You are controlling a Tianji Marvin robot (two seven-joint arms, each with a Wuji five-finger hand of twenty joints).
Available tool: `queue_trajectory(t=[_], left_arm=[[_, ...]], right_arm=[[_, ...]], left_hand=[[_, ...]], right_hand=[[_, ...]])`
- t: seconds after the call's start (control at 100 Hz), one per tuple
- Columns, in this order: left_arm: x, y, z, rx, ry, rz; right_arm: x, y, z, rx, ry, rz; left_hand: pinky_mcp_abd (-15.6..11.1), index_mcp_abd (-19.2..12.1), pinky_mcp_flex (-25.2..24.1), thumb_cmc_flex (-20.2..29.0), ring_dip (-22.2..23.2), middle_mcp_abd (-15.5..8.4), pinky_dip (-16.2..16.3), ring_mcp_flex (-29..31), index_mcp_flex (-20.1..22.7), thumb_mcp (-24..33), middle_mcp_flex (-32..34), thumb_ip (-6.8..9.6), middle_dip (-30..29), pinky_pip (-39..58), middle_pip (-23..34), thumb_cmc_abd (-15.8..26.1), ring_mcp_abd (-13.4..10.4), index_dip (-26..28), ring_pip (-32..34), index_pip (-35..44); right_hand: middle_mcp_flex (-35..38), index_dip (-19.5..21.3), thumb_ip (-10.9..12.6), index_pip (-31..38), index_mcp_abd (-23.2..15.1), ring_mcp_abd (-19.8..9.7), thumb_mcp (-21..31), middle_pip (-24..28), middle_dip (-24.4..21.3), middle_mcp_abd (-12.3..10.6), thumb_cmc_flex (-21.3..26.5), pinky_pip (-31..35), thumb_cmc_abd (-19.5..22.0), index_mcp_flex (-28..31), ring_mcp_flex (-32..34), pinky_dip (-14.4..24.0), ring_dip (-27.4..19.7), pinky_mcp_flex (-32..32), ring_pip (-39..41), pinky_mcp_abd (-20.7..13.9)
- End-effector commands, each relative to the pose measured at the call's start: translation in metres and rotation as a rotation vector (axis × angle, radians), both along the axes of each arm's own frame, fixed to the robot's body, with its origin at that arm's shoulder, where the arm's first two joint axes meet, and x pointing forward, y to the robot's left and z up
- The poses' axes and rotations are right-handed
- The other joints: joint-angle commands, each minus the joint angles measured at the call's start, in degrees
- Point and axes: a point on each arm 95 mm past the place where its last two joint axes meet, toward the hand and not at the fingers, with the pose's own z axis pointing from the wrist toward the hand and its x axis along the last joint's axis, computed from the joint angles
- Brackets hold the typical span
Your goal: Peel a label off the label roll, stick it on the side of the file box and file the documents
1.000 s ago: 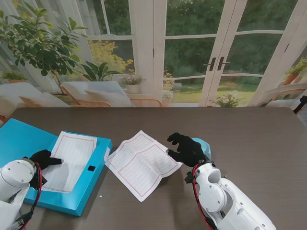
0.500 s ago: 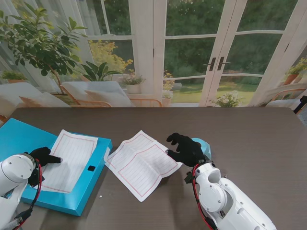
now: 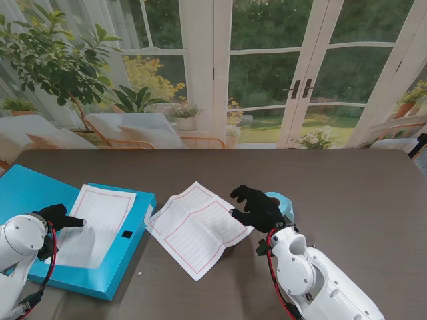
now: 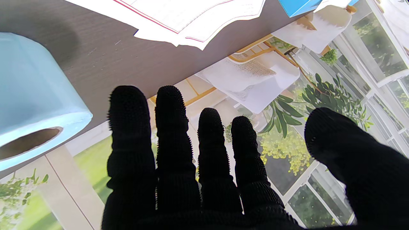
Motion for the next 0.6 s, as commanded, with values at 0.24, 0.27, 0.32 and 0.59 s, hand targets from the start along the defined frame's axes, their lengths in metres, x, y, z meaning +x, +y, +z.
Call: queue_trajectory(t=[0.24,0.27,0.32,0.59], left_arm=[[-0.006,-0.001,0.006,-0.022,0.030,-0.014],[-0.006,-0.001,0.006,-0.026,0.024,-0.016],[-0.006,-0.002,0.004,-0.037,0.013,-0.019],[-0.003,-0.010,-0.003,-0.089,-0.022,-0.051]], right_arm=[[-0.002,0.004,-0.003,0.003,0.018,0.022],[-0.002,0.004,-0.003,0.004,0.018,0.023],[-0.003,0.005,-0.003,0.006,0.018,0.023],[-0.003,0.004,-0.003,0.002,0.017,0.023]], left_hand=[[-0.28,-0.62,-0.19,-0.85,-0.50,-0.52,-1.92,-2.09,4.22,-1.86,0.16,-0.55,-1.11,-2.21,-0.23,1.55,0.04,1.95,-0.76,2.35],[-0.70,-1.33,-0.44,-0.81,-0.43,-1.18,-1.97,-2.02,4.33,-1.95,0.32,-0.53,-0.96,-2.19,-0.11,1.75,-0.30,2.19,-0.71,2.42],[-1.54,-2.32,-1.01,-0.65,-0.24,-2.45,-1.99,-1.85,4.31,-2.07,0.74,-0.51,-0.66,-2.17,0.09,2.13,-0.93,2.54,-0.58,2.47],[-2.97,-5.06,-1.42,0.06,1.19,-3.73,-1.62,1.48,5.48,-3.62,3.48,-0.36,0.60,-1.45,0.87,4.15,-1.67,3.84,0.44,2.75]], right_hand=[[1.01,0.05,1.34,-0.34,0.23,0.16,-0.64,-0.32,-0.91,0.87,-2.29,-0.58,0.82,0.54,1.01,0.86,-0.16,-20.74,-0.06,0.63],[0.98,0.05,1.34,-0.35,0.26,0.34,-0.62,-0.33,-0.91,0.93,-2.26,-0.58,0.81,0.53,0.98,0.86,-0.16,-20.77,-0.07,0.64],[1.04,0.05,1.35,-0.33,0.22,0.13,-0.60,-0.30,-0.91,0.91,-2.21,-0.59,0.82,0.55,1.03,0.85,-0.16,-20.77,-0.05,0.65],[1.09,0.06,1.36,-0.30,0.12,0.37,-0.57,-0.30,-0.91,1.06,-2.12,-0.54,0.81,0.94,0.97,0.86,-0.17,-20.72,-0.06,0.73]])
